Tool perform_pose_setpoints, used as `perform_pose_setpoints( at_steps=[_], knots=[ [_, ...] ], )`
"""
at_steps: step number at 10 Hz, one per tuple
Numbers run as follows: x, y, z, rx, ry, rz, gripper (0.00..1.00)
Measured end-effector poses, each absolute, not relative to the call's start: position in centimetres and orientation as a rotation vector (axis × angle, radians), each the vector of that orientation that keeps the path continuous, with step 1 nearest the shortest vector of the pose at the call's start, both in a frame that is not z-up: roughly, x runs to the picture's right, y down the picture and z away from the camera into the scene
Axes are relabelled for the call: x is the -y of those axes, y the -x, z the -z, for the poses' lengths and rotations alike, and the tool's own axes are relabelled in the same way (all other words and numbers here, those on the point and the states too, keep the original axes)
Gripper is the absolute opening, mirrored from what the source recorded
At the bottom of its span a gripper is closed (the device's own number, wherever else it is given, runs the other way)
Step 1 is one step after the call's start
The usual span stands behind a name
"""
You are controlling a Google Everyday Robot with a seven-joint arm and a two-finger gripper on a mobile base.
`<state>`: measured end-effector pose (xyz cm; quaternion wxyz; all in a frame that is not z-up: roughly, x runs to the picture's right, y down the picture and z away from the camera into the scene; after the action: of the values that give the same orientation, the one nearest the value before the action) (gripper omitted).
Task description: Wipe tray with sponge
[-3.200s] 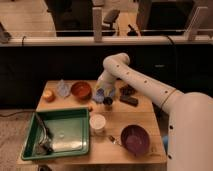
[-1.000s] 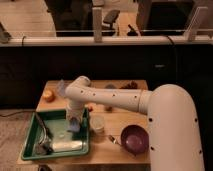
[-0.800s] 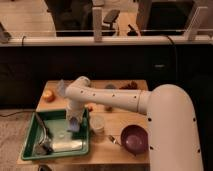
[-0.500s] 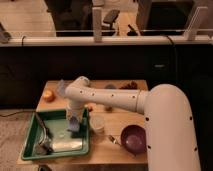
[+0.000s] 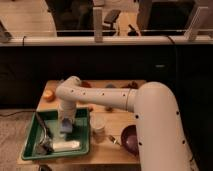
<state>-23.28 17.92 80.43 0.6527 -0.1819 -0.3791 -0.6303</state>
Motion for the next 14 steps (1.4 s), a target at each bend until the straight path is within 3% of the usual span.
perform_pose_setpoints(
  at_steps=[5, 11, 14],
  knots=[
    [-20.9, 21.4, -78.5, 0.908, 0.49, 1.464, 0.0],
    [-17.3, 19.0, -81.6, 0.818, 0.483, 1.384, 0.0],
    [-16.7, 23.2, -82.6, 0.854, 0.459, 1.458, 0.0]
  ],
)
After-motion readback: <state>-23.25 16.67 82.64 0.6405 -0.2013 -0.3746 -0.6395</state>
